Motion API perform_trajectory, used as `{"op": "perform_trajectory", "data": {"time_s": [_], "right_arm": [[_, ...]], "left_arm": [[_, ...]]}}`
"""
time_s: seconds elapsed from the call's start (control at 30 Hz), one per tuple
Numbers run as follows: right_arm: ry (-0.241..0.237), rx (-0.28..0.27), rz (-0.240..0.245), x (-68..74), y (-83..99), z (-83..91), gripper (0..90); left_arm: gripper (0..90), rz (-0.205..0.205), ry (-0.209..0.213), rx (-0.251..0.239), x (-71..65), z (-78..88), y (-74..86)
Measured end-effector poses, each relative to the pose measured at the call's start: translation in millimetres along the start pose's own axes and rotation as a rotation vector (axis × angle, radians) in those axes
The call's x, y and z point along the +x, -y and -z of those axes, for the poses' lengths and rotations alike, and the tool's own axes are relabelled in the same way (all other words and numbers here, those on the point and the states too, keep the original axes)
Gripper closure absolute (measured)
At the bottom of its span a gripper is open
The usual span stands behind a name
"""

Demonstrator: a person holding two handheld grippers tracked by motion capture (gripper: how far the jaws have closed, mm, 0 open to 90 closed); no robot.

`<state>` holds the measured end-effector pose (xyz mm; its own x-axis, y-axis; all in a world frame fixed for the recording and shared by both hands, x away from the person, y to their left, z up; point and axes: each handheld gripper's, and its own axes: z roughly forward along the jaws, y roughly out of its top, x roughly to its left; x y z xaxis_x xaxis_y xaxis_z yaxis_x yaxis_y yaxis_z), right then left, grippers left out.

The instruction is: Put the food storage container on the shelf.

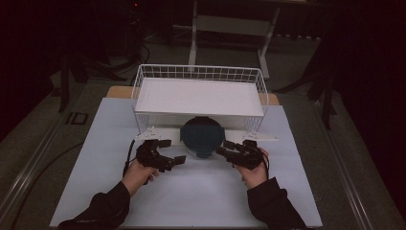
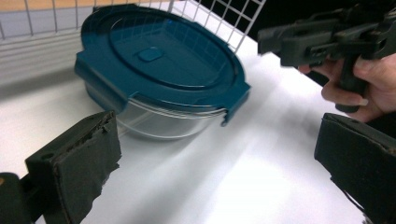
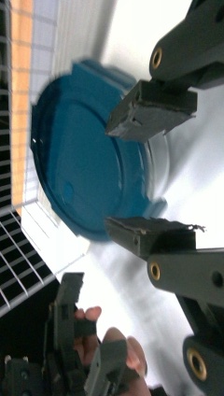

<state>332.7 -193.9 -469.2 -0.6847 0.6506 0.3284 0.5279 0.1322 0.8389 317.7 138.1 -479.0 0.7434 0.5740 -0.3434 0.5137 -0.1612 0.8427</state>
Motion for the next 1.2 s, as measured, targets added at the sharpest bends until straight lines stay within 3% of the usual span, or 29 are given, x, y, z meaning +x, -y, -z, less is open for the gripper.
{"op": "perform_trajectory", "data": {"time_s": [0.1, 0.17, 0.27, 0.37, 0.57, 1.03, 1.2], "right_arm": [[-0.026, 0.025, 0.003, 7.0, 5.0, 0.6, 66.8], [-0.033, 0.059, 0.03, 13.0, 8.5, -1.0, 79.5], [-0.056, 0.087, 0.031, 17.3, 13.5, -4.6, 89.7], [-0.068, 0.116, 0.028, 20.0, 19.4, -11.3, 90.0], [-0.06, 0.149, 0.039, 22.7, 24.2, -23.3, 90.0], [-0.034, 0.16, 0.058, 19.6, 19.5, -47.9, 90.0], [-0.007, 0.155, 0.049, 14.8, 16.6, -57.3, 90.0]], "left_arm": [[0.4, -0.026, -0.006, -0.001, -5.9, 4.7, 2.1], [0.4, -0.028, -0.002, -0.005, -9.6, 7.9, 4.7], [0.4, -0.027, -0.002, -0.015, -12.8, 13.0, 7.3], [0.4, -0.039, -0.021, -0.039, -16.1, 18.3, 11.1], [0.4, -0.036, -0.019, -0.033, -18.1, 21.4, 20.1], [0.3, -0.033, -0.033, -0.047, -19.2, 24.1, 26.8], [0.3, -0.051, -0.035, -0.051, -20.7, 23.6, 26.6]]}}
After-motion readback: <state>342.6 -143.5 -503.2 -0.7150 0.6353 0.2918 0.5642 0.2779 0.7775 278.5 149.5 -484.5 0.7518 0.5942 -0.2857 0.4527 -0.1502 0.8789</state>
